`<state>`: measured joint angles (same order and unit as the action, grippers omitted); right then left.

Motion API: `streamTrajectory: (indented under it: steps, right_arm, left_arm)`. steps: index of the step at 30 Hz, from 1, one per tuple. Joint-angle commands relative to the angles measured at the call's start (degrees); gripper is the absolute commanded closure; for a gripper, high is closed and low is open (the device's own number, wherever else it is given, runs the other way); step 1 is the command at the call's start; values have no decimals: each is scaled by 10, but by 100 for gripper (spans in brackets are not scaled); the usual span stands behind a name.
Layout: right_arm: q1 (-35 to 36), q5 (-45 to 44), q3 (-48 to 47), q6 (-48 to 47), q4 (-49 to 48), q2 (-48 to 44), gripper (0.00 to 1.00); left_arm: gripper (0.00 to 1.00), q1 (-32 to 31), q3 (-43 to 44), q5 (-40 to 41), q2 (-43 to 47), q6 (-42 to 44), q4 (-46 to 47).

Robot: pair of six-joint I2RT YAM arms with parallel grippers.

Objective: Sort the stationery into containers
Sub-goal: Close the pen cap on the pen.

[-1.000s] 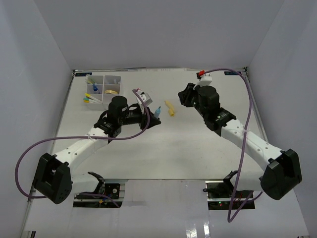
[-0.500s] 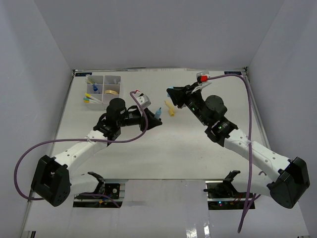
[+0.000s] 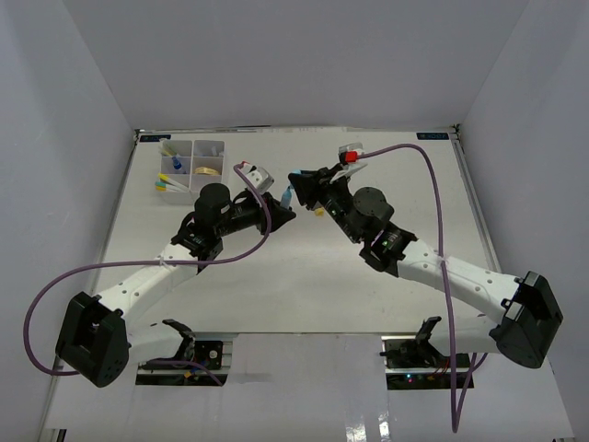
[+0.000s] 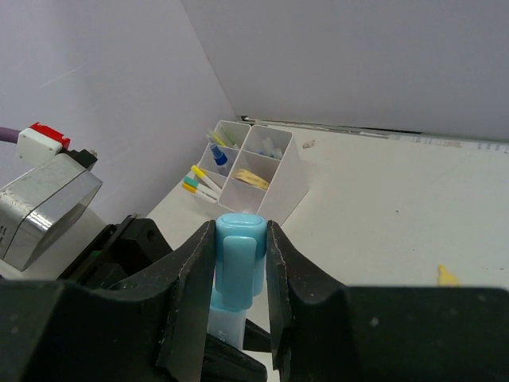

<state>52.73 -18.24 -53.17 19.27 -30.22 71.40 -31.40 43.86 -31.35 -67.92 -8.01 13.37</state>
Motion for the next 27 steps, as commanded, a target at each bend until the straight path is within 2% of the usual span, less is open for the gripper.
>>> streamTrajectory:
  steps: [1, 9, 27]
  right_arm:
    - [18, -61, -38, -22, -34, 6, 92]
    - [24, -91, -44, -24, -55, 16, 92]
    - [35, -77, -65, -24, -41, 55, 92]
  left_arm:
    - [100, -2, -3, 20, 16, -7, 10]
    - [100, -2, 0, 22, 9, -10, 7]
    - [100, -2, 2, 29, 14, -6, 1]
